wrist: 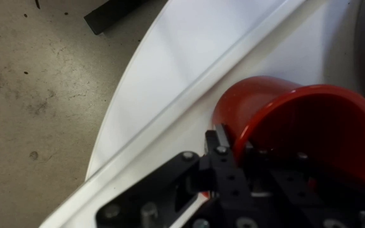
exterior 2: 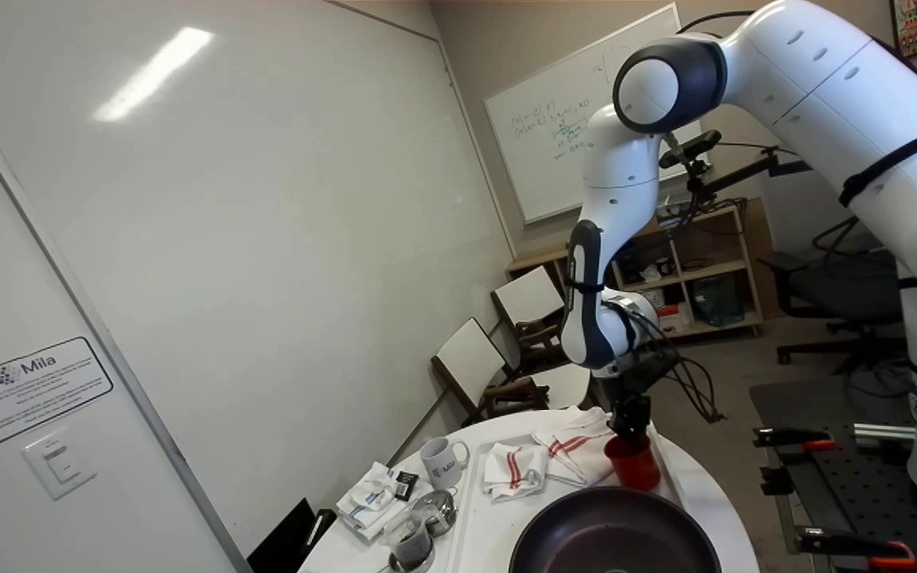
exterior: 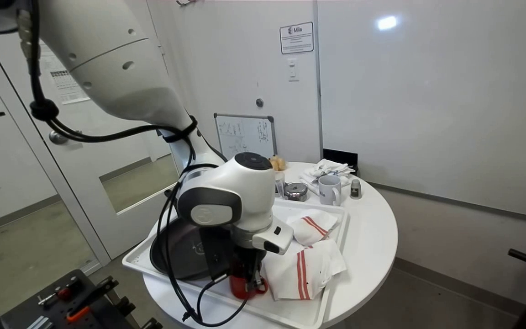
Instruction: Pick the red cup and move it to the bottom of the tray
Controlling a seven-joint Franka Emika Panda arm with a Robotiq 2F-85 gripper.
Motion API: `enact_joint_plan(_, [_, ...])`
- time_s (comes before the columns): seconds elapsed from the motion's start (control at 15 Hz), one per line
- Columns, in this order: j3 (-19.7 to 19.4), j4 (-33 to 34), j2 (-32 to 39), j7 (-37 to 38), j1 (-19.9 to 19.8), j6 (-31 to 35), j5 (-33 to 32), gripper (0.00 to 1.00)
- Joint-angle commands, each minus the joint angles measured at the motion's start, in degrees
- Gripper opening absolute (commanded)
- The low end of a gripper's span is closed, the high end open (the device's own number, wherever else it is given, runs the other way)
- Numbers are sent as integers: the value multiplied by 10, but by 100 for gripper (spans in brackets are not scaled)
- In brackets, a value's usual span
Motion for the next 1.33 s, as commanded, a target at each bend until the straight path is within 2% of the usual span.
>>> enact_joint_plan(0.0, [-12, 10, 5, 25, 13, -5, -20, 1])
enact_joint_plan(0.07, [-13, 10, 6, 27, 14, -5, -22, 1])
enact_joint_plan(0.13, [-14, 10, 6, 28, 16, -5, -24, 31])
enact_joint_plan(0.2, [-15, 10, 6, 28, 17, -6, -25, 32])
enact_joint_plan(0.8, [-16, 8, 2, 32, 18, -4, -28, 95])
enact_joint_plan(0.87, [-16, 8, 1, 32, 18, -5, -27, 100])
enact_joint_plan(1.27, [-21, -21, -42, 27, 17, 4, -27, 100])
